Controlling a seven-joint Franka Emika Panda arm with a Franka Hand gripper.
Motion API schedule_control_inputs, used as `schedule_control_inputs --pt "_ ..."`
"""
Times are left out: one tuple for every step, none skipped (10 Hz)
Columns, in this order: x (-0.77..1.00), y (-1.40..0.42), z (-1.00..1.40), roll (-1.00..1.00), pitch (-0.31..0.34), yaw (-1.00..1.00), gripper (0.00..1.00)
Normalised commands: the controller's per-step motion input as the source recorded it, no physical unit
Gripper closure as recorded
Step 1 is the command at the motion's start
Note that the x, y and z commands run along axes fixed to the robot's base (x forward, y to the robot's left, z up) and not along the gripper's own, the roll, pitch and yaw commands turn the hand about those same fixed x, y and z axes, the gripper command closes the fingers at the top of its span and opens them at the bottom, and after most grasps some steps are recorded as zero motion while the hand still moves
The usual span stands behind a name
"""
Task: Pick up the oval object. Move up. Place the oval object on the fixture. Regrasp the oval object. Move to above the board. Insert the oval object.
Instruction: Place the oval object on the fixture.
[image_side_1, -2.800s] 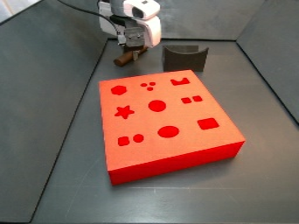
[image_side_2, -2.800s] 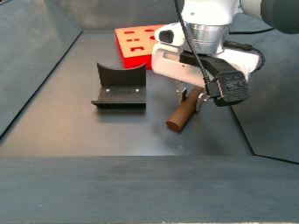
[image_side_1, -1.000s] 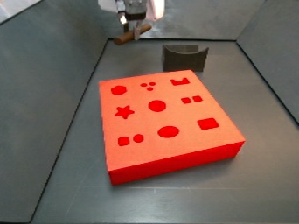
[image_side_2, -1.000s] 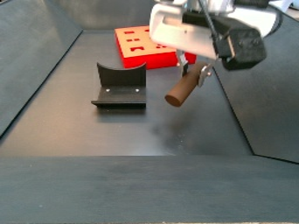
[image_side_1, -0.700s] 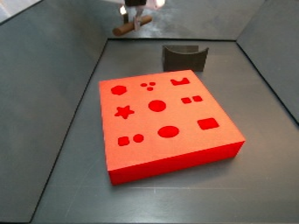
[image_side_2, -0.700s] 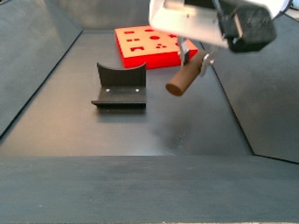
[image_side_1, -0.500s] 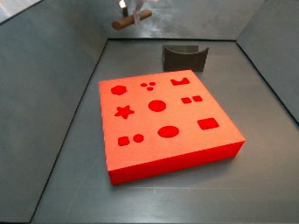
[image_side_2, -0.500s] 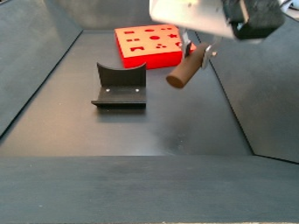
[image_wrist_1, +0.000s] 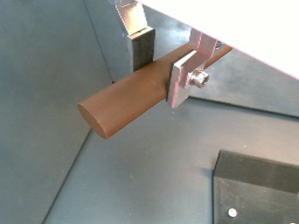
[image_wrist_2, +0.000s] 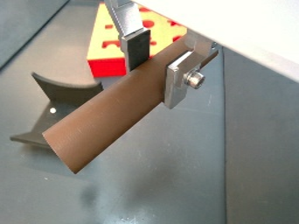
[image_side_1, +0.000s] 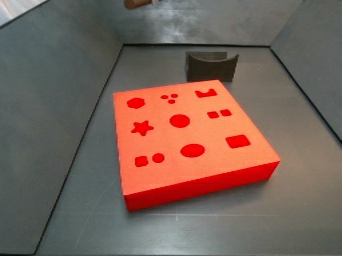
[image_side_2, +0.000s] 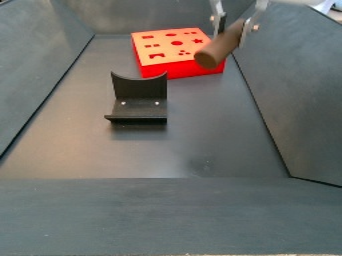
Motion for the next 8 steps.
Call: schedule_control_inputs --pt "1.0 -0.28 0.34 -0.07 -0.084 1.0 1.0" --pt "1.0 -0.28 0.32 -0.07 -0.071 1.0 1.0" --pt "1.0 -0.25 0.3 -0.09 -0.045 1.0 1.0" --pt "1.0 -0.23 0.28 -0.12 -0.015 1.0 1.0" --pt "1.0 -0.22 0.26 -0.16 0.022 0.98 1.0" --pt "1.0 -0.2 0.23 -0.16 0.06 0.65 1.0" --pt "1.0 -0.18 0.21 -0.17 0.088 0.41 1.0" --pt "1.0 -0.16 0.19 -0.16 0.119 0.21 1.0"
